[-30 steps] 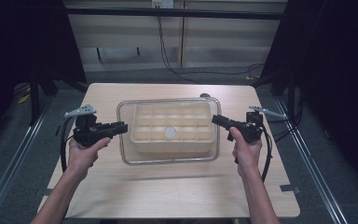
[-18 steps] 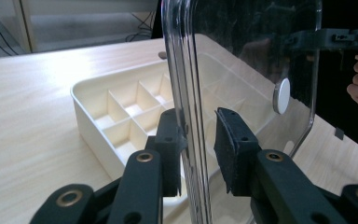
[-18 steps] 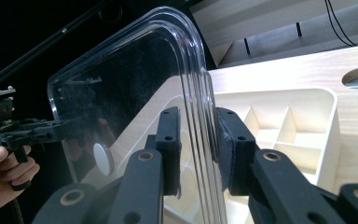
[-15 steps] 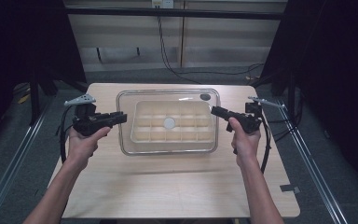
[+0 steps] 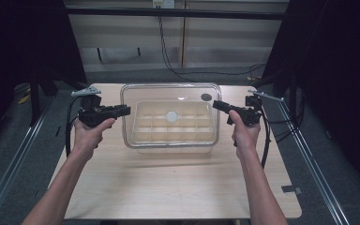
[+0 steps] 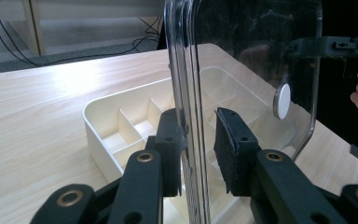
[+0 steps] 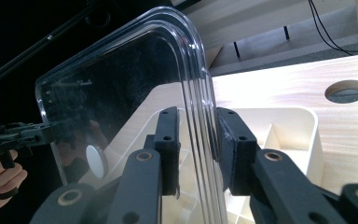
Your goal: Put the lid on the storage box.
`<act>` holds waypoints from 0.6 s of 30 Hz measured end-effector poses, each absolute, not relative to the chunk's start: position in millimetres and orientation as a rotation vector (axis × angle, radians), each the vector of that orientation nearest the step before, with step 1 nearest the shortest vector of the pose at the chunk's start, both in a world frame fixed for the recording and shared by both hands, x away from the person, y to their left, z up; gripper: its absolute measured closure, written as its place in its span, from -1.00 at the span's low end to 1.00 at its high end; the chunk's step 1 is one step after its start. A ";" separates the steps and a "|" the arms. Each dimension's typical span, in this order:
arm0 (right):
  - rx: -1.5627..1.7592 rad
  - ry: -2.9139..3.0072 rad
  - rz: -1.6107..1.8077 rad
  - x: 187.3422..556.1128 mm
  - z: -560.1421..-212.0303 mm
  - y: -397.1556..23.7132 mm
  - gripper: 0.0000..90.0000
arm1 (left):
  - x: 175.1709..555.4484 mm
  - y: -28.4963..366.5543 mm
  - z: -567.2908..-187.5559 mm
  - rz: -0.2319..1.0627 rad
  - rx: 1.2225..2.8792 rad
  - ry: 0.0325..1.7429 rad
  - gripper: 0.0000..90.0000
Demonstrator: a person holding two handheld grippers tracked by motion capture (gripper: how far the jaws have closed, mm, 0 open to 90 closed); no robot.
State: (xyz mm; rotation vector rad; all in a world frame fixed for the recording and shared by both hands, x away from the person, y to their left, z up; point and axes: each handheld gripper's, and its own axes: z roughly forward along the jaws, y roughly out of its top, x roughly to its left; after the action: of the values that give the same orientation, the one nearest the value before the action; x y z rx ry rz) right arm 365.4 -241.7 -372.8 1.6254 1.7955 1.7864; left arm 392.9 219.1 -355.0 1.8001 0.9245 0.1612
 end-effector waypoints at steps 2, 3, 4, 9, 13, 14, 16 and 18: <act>1.629 1.796 1.776 367.7 -373.3 -241.2 0.58 | 396.4 218.5 -354.7 0.158 1.798 0.932 0.60; 1.637 1.793 1.777 369.7 -373.3 -241.0 0.58 | 398.3 218.5 -354.5 0.157 1.792 0.936 0.60; 1.637 1.793 1.777 369.7 -373.3 -241.0 0.58 | 399.0 218.3 -354.5 0.154 1.786 0.941 0.60; 1.650 1.792 1.757 375.7 -376.8 -243.3 0.58 | 405.0 216.7 -359.9 0.133 1.772 0.942 0.61; 1.651 1.797 1.741 378.4 -379.0 -245.3 0.58 | 408.9 214.0 -363.4 0.127 1.772 0.955 0.61; 1.651 1.797 1.741 378.4 -379.0 -245.3 0.58 | 409.5 213.3 -364.4 0.125 1.771 0.957 0.61; 1.663 1.801 1.732 380.3 -380.9 -246.4 0.57 | 411.5 211.8 -366.6 0.123 1.785 0.958 0.61; 1.672 1.801 1.729 382.1 -383.1 -247.0 0.58 | 413.1 211.5 -367.1 0.131 1.786 0.964 0.60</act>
State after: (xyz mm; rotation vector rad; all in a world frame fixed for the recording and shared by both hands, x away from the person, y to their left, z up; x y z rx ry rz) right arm 382.1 -247.0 -383.1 1.6716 1.8005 1.7292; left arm 413.1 211.5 -367.1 1.7857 0.9644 0.1314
